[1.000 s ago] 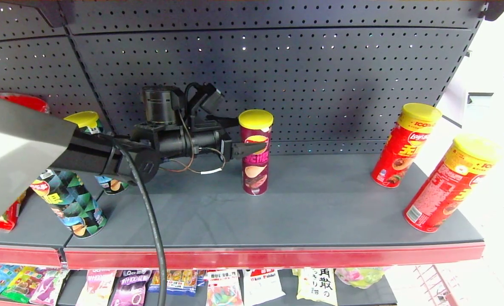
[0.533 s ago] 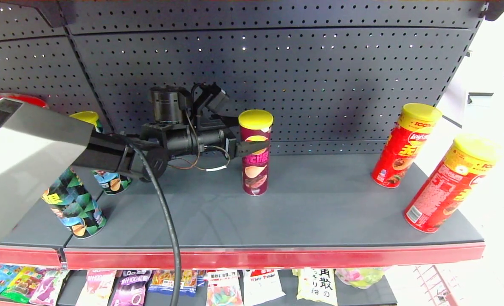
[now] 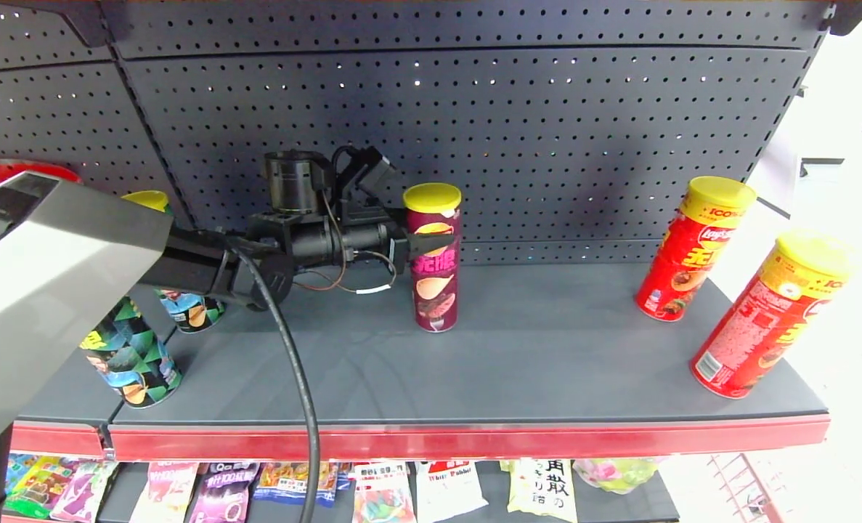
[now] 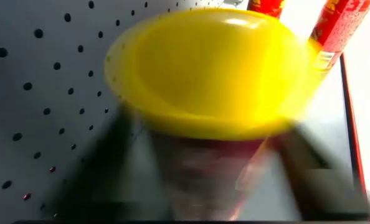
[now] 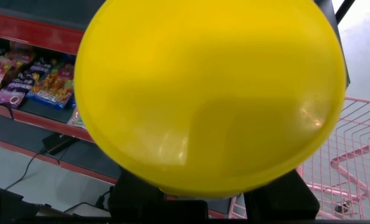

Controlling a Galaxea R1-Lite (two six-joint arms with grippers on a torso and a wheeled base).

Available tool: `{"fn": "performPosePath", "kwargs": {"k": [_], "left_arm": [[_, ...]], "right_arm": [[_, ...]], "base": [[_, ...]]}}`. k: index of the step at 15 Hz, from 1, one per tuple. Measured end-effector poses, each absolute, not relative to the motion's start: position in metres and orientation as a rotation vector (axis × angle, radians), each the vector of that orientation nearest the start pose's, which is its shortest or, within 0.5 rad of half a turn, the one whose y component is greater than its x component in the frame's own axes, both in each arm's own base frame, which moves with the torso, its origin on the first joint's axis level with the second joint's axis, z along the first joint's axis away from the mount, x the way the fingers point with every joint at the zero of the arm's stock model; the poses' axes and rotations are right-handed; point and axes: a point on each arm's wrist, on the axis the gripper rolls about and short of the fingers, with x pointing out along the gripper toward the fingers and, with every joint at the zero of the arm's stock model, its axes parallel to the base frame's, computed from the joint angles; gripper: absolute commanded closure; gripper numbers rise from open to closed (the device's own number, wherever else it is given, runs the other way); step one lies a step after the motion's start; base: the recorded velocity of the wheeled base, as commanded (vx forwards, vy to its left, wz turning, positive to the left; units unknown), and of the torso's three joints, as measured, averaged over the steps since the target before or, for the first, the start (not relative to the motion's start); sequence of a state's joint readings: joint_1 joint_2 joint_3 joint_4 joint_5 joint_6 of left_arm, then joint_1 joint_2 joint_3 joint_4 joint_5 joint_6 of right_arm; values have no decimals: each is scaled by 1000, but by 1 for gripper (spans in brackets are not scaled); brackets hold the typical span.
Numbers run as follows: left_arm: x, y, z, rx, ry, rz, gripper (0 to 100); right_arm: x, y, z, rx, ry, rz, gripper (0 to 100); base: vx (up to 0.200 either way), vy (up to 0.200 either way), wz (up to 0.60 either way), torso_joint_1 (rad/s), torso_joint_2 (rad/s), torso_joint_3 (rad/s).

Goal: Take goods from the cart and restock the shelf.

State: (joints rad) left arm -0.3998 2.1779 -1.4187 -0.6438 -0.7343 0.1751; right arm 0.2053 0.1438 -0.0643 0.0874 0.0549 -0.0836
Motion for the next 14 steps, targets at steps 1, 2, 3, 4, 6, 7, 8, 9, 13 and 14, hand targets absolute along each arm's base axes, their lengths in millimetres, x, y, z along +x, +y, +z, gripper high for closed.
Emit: {"fn": "performPosePath", "kwargs": {"k": [1, 2, 3, 4, 6, 7, 8, 9, 13, 14], "left_arm": [[405, -188, 170, 136, 21, -1140, 100], [405, -187, 170, 136, 20, -1139, 100], [404, -187, 169, 135, 22, -1141, 100], [402, -186, 170, 134, 25, -1143, 100], [393, -182, 170, 130, 42, -1155, 100], [384, -178, 171, 125, 56, -1168, 100], [375, -174, 173, 121, 68, -1176, 100], [364, -168, 176, 117, 80, -1179, 100], [312, -147, 183, 110, 113, -1186, 100], [301, -143, 184, 116, 92, -1187, 100]], "right_arm": [[-16, -2, 87, -96, 156, 266, 100], [-16, -2, 87, -96, 156, 266, 100], [-16, -2, 87, -96, 156, 266, 100], [-16, -2, 87, -96, 156, 266, 100], [-16, -2, 87, -96, 156, 266, 100], [-16, -2, 87, -96, 156, 266, 100], [-16, -2, 87, -96, 156, 267, 100], [-16, -2, 87, -96, 156, 268, 100], [-16, -2, 87, -95, 155, 272, 100], [-16, -2, 87, -94, 156, 274, 100]], "base": [[0, 0, 0, 0, 0, 0], [0, 0, 0, 0, 0, 0], [0, 0, 0, 0, 0, 0], [0, 0, 0, 0, 0, 0], [0, 0, 0, 0, 0, 0], [0, 0, 0, 0, 0, 0], [0, 0, 0, 0, 0, 0], [0, 0, 0, 0, 0, 0], [0, 0, 0, 0, 0, 0], [0, 0, 0, 0, 0, 0]]}}
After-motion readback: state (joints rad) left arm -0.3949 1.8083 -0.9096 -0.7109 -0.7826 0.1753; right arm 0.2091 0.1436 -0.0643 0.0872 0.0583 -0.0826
